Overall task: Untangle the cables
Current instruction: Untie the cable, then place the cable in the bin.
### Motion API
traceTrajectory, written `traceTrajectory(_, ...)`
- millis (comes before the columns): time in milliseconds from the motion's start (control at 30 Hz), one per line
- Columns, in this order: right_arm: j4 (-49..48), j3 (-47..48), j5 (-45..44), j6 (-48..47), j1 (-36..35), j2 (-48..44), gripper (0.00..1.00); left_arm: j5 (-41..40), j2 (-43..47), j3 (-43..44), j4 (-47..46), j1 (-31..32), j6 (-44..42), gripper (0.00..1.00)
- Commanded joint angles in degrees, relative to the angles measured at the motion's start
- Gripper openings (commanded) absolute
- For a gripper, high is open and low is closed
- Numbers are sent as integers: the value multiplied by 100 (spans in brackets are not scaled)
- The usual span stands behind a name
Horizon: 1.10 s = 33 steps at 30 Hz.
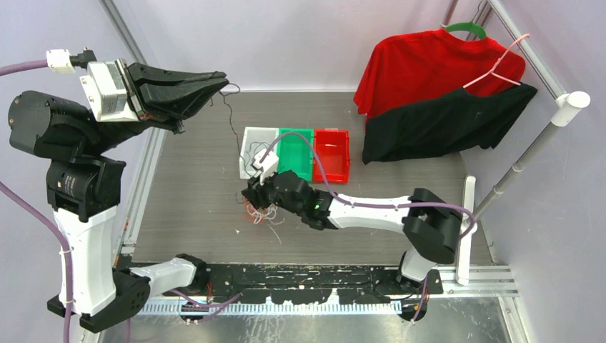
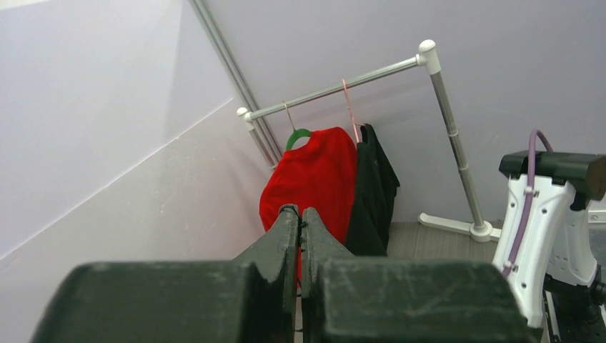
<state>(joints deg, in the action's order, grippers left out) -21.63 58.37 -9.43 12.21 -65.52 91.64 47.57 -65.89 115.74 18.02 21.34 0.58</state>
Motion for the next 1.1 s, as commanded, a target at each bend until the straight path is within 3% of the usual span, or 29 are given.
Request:
traceTrajectory(0, -753, 230, 48, 110, -14, 481, 41, -31, -143, 396, -244, 11, 204, 0)
traceTrajectory(267, -1387, -529, -392, 135, -12, 1062, 41, -433, -541, 1336, -523, 10, 181, 0)
traceTrajectory(467, -1812, -1202, -657, 261, -12, 1189, 44, -848, -1335, 3048, -735, 12, -347, 0)
traceTrajectory(567, -2114, -1548, -688, 405, -8, 1127, 45, -1006, -1535, 3448, -1140, 13, -895, 0)
traceTrajectory(700, -2420, -1959, -792, 580, -14, 995, 46, -1209, -1557, 3453, -1622, 10, -1589, 0)
traceTrajectory(833, -2473, -2213, -810, 715, -14, 725, 48, -1111, -1379, 3135, -1380, 10, -1675, 0)
traceTrajectory(1067, -1309, -2106, -669, 647, -14, -785, 61, -455, -272, 985, -396, 15, -2002, 0)
